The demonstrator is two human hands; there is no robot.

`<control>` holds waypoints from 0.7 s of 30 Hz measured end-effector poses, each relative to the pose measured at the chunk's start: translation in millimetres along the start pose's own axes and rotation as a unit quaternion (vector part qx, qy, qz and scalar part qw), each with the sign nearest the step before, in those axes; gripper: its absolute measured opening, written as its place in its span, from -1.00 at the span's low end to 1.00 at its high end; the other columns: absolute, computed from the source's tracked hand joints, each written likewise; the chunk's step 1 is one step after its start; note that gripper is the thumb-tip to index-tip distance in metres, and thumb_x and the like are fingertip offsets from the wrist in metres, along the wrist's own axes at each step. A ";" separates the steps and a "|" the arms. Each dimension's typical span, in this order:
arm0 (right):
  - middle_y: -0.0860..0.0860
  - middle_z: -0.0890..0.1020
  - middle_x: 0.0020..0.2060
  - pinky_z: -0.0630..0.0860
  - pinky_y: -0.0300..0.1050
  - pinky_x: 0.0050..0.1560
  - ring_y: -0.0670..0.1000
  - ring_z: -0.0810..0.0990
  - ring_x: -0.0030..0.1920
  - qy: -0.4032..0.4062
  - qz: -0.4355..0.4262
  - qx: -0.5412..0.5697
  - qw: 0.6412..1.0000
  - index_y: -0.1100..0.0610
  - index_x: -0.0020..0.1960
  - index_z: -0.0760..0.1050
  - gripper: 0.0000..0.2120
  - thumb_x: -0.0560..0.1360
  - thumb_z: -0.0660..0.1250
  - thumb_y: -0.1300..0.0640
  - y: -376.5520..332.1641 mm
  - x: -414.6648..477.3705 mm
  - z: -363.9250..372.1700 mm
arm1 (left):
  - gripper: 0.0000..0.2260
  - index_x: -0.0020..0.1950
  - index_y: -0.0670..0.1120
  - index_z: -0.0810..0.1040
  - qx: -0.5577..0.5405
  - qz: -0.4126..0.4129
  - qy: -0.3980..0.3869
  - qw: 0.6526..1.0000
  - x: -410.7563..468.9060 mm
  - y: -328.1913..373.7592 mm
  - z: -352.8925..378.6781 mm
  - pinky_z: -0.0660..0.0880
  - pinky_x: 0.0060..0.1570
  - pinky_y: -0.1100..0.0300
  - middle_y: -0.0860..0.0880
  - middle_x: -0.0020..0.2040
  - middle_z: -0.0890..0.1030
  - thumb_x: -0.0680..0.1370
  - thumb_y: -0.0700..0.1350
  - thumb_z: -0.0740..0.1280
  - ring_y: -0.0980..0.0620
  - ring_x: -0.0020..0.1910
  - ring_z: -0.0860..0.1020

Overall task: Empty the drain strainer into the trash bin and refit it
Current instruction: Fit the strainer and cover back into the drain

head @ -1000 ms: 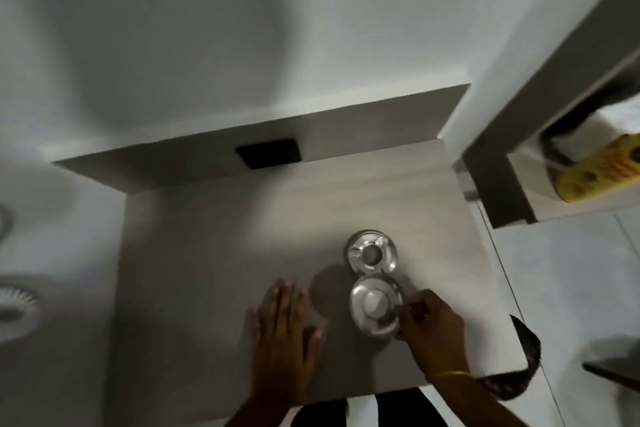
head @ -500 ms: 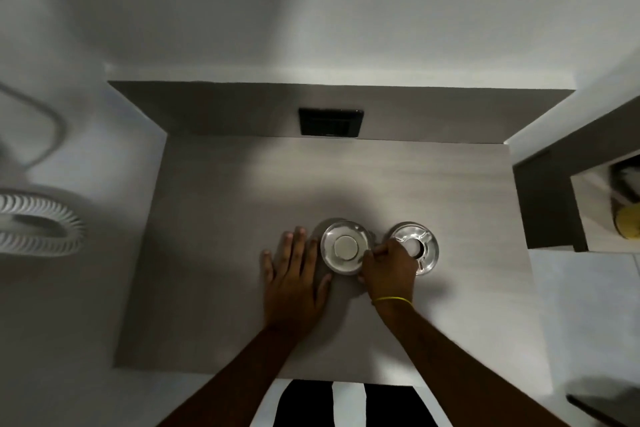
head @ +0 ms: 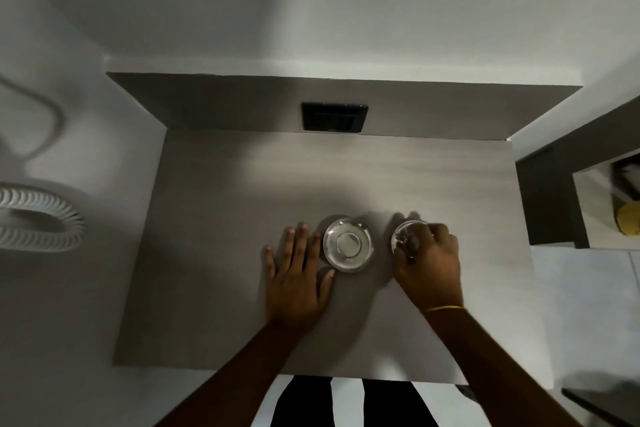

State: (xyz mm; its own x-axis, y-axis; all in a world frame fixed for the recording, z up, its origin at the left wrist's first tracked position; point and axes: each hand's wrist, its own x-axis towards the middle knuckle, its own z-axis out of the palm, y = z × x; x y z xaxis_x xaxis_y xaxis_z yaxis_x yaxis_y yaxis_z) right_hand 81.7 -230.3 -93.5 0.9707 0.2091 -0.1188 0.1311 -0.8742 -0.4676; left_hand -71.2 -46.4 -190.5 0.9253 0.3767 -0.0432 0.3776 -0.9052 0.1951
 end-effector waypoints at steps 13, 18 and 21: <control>0.23 0.42 0.38 0.58 0.24 0.23 0.39 0.47 0.24 -0.177 -0.060 -0.157 0.970 0.00 0.63 0.24 -0.01 0.27 0.51 -0.14 2.6 16.8 -12.5 | -0.34 0.74 -0.06 0.26 -0.003 0.003 0.020 1.000 -2.4 1.4 -2.8 0.12 0.62 -0.44 -0.15 0.77 0.20 0.71 0.22 0.17 -0.20 0.76 0.13; 0.20 0.47 0.31 0.51 0.22 0.31 0.33 0.50 0.21 -0.158 -0.069 -0.080 0.982 -0.01 0.61 0.20 0.01 0.28 0.50 -0.31 -17.9 19.1 -17.3 | -0.32 0.76 -0.04 0.20 -0.002 -0.001 0.006 1.000 -0.9 1.0 -1.6 0.07 0.64 -0.44 -0.14 0.79 0.14 0.70 0.24 0.18 -0.17 0.78 0.05; 0.15 0.49 0.29 0.50 0.12 0.30 0.28 0.49 0.24 -0.177 -0.127 -0.091 0.972 0.00 0.55 0.31 -0.07 0.27 0.44 -0.31 -45.7 8.0 -7.0 | -0.31 0.77 -0.03 0.17 -0.006 0.000 -0.009 1.000 -1.1 0.4 -2.4 0.04 0.64 -0.45 -0.14 0.80 0.11 0.70 0.25 0.17 -0.19 0.78 0.03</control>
State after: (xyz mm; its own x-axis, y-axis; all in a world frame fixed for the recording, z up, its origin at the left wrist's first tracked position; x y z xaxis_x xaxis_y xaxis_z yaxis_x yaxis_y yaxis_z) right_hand 84.8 -191.8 -67.0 0.7768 0.5376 -0.3280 0.4221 -0.8310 -0.3623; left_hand -72.1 -46.8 -188.0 0.9260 0.3727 -0.0598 0.3767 -0.9027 0.2077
